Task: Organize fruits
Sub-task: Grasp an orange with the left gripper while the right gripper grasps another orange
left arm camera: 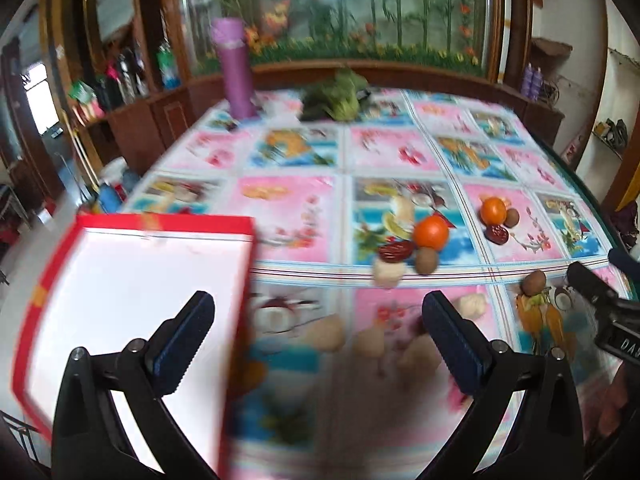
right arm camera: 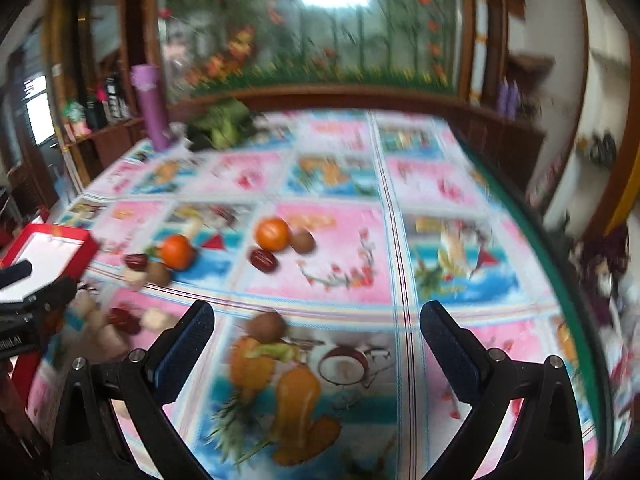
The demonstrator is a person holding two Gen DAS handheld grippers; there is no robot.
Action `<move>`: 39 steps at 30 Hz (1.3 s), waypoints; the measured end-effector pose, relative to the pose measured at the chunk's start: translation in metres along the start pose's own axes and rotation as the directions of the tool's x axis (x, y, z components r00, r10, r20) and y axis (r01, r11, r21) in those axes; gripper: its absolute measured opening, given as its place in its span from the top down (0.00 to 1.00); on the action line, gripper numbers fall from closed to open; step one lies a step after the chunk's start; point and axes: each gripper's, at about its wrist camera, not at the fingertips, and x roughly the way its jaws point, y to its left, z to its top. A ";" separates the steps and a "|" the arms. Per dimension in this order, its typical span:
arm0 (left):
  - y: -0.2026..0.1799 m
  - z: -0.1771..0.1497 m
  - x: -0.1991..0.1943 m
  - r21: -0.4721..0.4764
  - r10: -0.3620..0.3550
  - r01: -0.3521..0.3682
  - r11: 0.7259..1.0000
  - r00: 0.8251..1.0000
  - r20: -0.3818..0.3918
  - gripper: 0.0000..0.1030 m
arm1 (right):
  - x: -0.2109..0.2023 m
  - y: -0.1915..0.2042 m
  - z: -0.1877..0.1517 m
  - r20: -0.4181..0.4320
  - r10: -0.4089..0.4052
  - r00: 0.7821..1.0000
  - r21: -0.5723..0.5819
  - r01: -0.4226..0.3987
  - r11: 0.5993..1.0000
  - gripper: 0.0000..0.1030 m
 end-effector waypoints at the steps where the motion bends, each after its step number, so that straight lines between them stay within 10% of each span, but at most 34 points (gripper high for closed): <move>1: 0.006 -0.002 -0.007 -0.001 0.016 -0.016 1.000 1.000 0.016 0.00 | -0.006 0.003 0.000 0.018 0.011 1.000 -0.012 -0.011 1.000 0.01; 20: -0.011 0.048 0.014 0.167 -0.094 0.090 0.982 0.995 0.020 0.00 | 0.056 0.010 0.056 -0.069 0.251 0.965 0.016 -0.251 0.968 0.01; 25: -0.012 0.058 0.033 0.178 -0.150 0.147 0.973 0.989 0.003 0.00 | 0.082 0.010 0.065 -0.086 0.367 0.926 0.084 -0.360 0.929 0.20; 39: -0.065 0.060 0.069 0.380 -0.317 0.331 0.864 0.943 -0.099 0.00 | 0.112 0.008 0.060 -0.151 0.337 0.929 0.071 -0.330 0.941 0.38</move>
